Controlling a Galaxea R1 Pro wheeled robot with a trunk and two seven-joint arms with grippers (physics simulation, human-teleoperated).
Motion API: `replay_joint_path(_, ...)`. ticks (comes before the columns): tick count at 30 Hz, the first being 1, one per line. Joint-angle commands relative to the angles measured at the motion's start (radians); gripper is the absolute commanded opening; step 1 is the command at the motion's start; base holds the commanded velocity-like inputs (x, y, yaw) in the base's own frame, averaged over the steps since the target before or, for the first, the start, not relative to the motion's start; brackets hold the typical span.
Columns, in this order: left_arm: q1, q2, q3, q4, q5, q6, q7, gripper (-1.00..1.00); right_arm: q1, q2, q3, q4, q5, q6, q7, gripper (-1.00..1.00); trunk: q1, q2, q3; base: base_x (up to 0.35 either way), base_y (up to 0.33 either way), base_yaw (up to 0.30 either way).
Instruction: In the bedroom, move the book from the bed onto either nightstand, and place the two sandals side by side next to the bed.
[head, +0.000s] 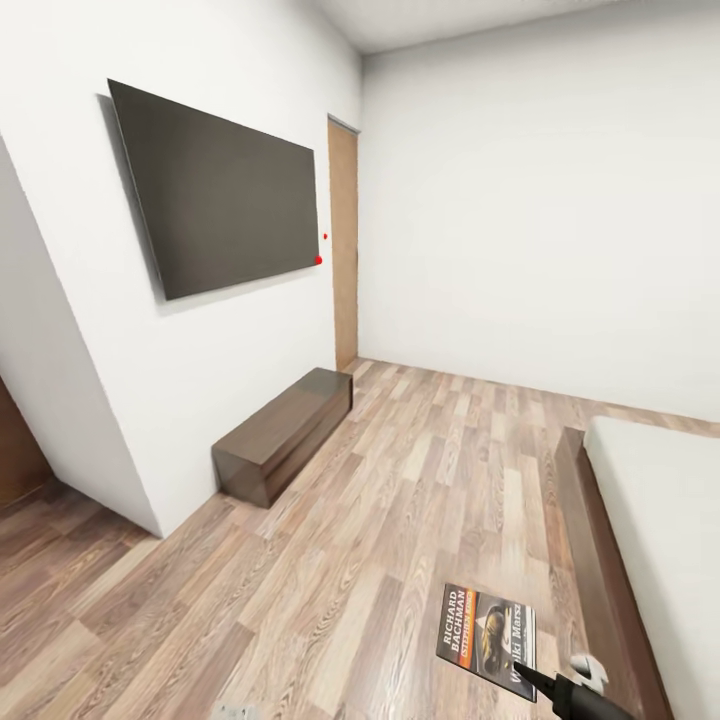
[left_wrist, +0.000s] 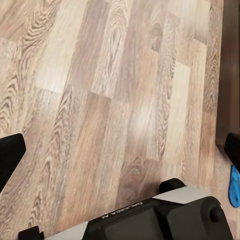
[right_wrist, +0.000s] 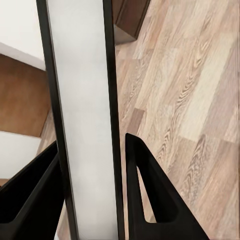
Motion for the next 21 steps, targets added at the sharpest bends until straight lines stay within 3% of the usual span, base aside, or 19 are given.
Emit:
replay_joint_path(1,-0.001,0.000,0.008,0.001,-0.010,-0.006,-0.001,1.00,-0.002,0.000,0.002,0.000,-0.010,0.006,0.003,-1.00,0.001,-0.002,-0.002,0.000,0.000,-0.284)
replay_joint_path(15,-0.001,-0.001,0.008,0.001,-0.010,-0.006,0.011,1.00,-0.001,0.000,0.002,0.000,-0.010,0.006,0.002,-1.00,0.001,-0.002,-0.002,0.000,0.000,-0.284)
replay_joint_path(21,-0.001,-0.002,0.007,0.001,-0.010,-0.006,0.174,1.00,-0.001,0.000,0.002,0.000,-0.010,0.006,0.002,-1.00,0.001,-0.002,-0.002,0.000,0.000,-0.284)
